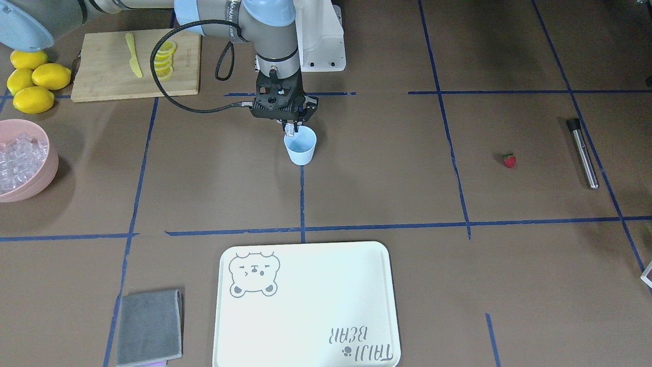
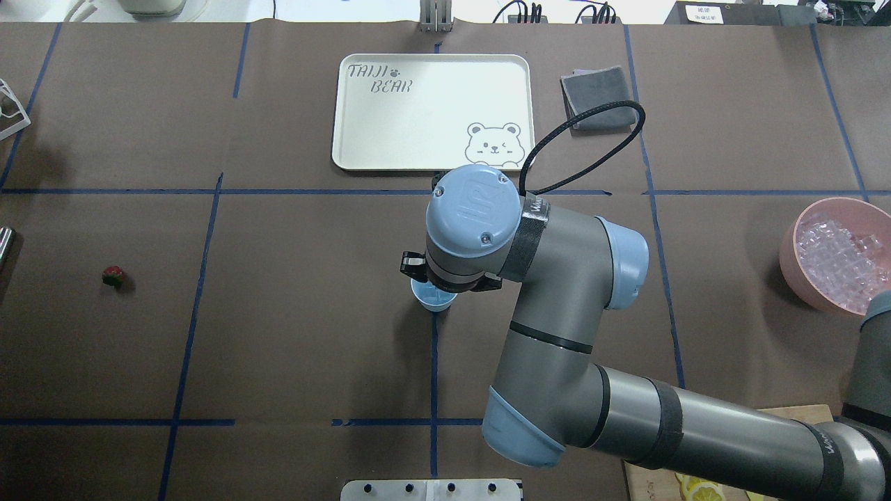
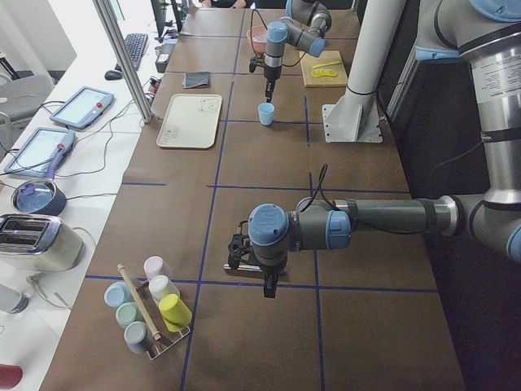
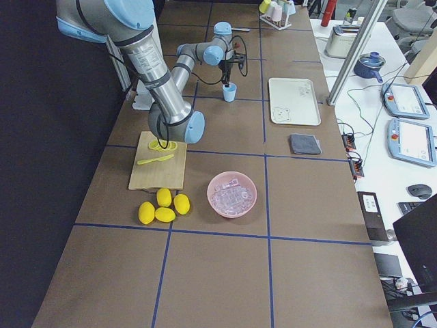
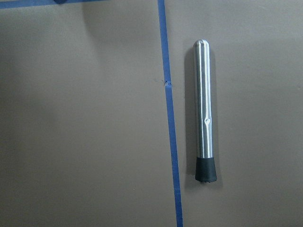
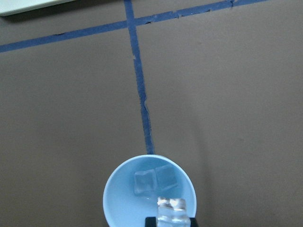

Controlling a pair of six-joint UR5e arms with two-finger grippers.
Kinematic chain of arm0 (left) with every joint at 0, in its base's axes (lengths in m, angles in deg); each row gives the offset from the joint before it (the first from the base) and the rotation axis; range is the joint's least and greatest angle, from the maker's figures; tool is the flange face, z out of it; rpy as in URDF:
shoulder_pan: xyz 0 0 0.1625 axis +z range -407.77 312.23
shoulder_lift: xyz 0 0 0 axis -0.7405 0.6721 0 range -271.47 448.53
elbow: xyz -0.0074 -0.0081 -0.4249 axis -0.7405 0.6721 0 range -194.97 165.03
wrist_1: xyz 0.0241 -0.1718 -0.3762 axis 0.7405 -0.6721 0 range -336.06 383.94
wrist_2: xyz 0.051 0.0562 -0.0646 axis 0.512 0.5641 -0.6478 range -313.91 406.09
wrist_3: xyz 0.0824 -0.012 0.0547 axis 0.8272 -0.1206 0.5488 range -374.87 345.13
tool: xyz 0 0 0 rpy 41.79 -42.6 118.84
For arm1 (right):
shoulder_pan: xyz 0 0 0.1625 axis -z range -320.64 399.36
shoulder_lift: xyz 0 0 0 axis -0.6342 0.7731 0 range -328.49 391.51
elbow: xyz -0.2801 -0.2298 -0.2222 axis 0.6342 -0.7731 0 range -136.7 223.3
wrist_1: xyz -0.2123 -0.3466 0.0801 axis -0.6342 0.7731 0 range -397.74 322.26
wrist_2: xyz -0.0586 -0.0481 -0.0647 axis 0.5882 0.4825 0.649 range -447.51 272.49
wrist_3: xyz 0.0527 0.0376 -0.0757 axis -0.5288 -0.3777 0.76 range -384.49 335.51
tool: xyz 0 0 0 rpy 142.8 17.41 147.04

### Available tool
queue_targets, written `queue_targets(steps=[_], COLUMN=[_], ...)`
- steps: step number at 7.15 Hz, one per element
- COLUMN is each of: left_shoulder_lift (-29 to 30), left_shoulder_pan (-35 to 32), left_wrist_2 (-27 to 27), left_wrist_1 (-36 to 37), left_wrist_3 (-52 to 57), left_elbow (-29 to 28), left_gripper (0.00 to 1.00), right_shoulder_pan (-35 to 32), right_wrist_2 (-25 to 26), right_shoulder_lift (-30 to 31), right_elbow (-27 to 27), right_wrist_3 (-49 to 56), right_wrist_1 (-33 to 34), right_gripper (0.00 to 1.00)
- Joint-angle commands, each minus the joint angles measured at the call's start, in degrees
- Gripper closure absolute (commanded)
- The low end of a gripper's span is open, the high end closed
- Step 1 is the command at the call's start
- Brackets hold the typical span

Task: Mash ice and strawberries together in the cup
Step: 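Carry the ice cube with the right gripper over the light-blue cup, then open the right gripper to drop the ice cube into the cup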

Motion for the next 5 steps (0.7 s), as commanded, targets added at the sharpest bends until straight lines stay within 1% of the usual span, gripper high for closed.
queue_targets(steps=[1,2,3,4,5], left_shoulder_lift=[0.1,0.0,0.0,0.0,0.1], left_shoulder_pan=[0.1,0.1,0.1,0.1,0.1], left_wrist_2=[0.0,0.0,0.0,0.0,0.0], left_wrist_1=[-0.1,-0.1,-0.1,-0.1,-0.1], left_wrist_3=[0.0,0.0,0.0,0.0,0.1], left_elbow=[0.0,0.0,0.0,0.0,0.0], left_gripper=[0.00,0.00,0.00,0.00,0.00], right_shoulder_pan=[0.4,0.5,0.6,0.9,1.0], right_wrist_2=[0.3,0.3,0.4,0.8,0.8], right_shoulder_lift=[-1.4,-2.4,-2.3,-2.4,-2.5], right_elbow=[-1.6,-3.0,-3.1,-3.3,-3.4], right_wrist_3=[-0.3,0.2,0.2,0.3,0.2], right_wrist_1=[-0.2,-0.2,-0.2,-0.2,-0.2], right_gripper=[0.97,0.90,0.52,0.01,0.01])
